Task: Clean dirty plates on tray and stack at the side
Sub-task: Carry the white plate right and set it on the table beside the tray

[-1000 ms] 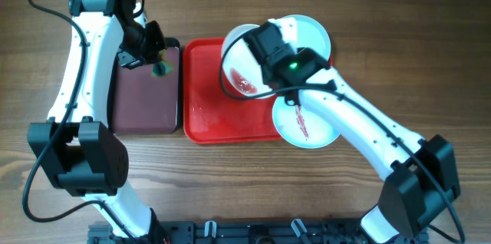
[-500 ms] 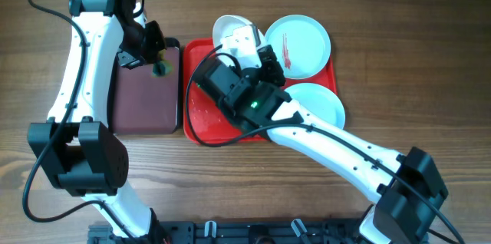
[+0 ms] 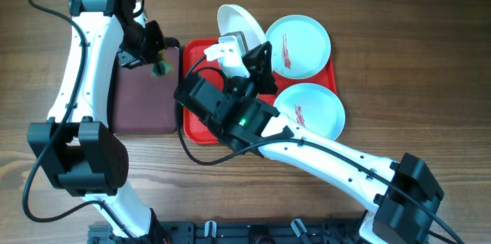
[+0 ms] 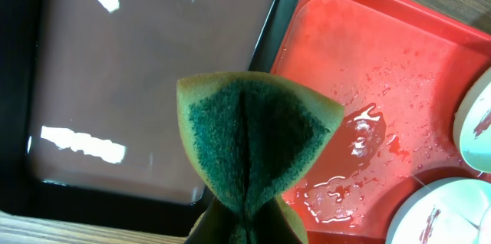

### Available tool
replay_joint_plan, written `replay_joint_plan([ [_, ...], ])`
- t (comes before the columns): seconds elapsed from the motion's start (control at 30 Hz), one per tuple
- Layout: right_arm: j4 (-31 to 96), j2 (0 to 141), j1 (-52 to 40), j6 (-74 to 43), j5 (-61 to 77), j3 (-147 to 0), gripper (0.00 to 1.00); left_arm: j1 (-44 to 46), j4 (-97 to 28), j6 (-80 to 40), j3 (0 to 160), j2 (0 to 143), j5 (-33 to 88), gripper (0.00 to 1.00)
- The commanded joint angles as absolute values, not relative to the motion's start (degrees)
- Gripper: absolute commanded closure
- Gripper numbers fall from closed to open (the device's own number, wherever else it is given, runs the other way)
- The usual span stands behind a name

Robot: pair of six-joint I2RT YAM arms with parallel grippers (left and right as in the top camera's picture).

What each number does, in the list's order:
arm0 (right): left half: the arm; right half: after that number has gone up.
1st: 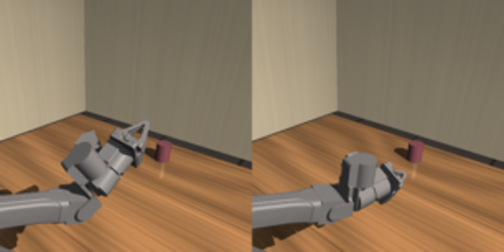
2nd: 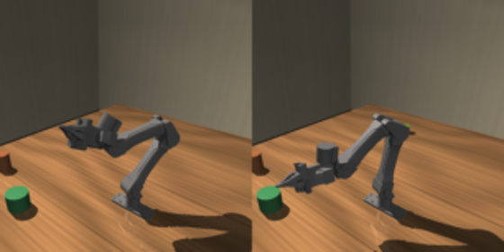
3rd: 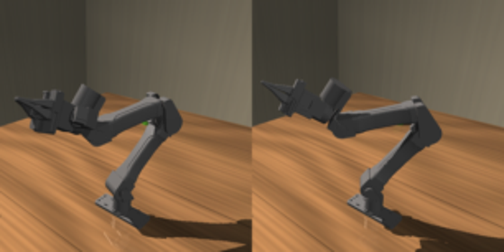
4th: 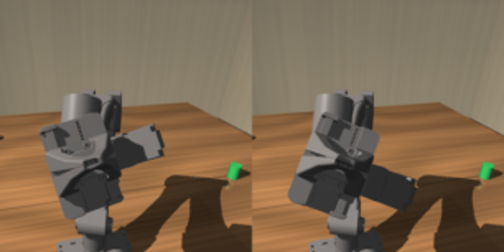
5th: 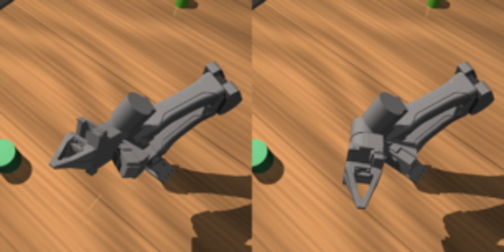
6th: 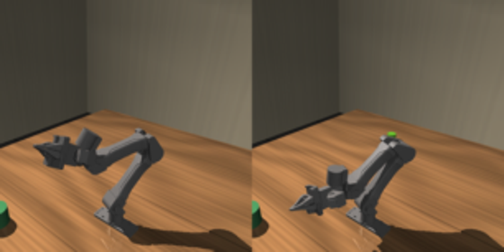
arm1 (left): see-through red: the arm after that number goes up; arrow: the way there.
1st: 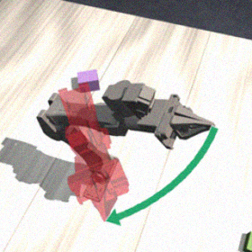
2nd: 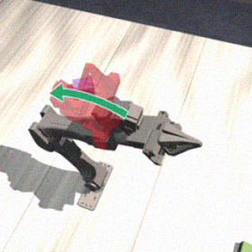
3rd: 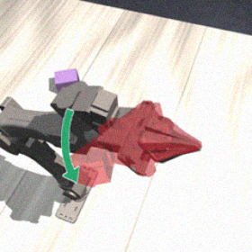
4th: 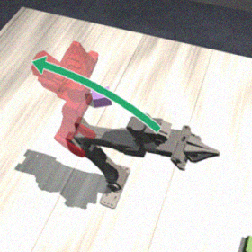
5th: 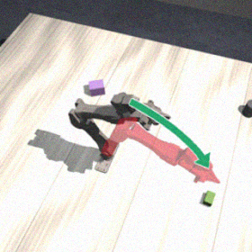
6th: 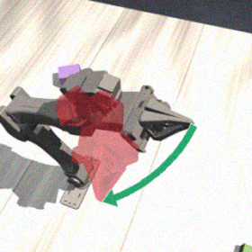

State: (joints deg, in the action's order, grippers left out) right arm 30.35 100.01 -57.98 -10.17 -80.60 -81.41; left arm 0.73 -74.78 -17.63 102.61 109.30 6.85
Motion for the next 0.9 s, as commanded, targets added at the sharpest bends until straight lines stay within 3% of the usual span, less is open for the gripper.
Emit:
replay_joint_plan([
  [0.0,30.1,99.1,-58.1,-9.5,-82.0,-82.0,0.96,0.8,-74.6,-16.9,103.0,109.1,6.3,0.96],
  [0.27,36.1,99.1,-57.2,-14.8,-57.1,-82.0,0.96,0.8,-74.6,-16.9,103.0,109.1,6.3,0.96],
  [0.47,43.7,99.1,-47.0,-23.0,-20.5,-81.8,0.96,0.8,-74.4,-16.9,103.0,109.1,6.3,0.96],
  [0.7,43.4,97.7,-19.5,-22.5,15.1,-81.9,0.96,0.8,-74.2,-16.9,103.0,109.1,6.3,0.96],
  [0.87,45.5,97.7,-0.3,-22.4,20.1,-81.9,0.96,0.8,-74.2,-16.9,103.0,109.1,6.3,0.96],
])
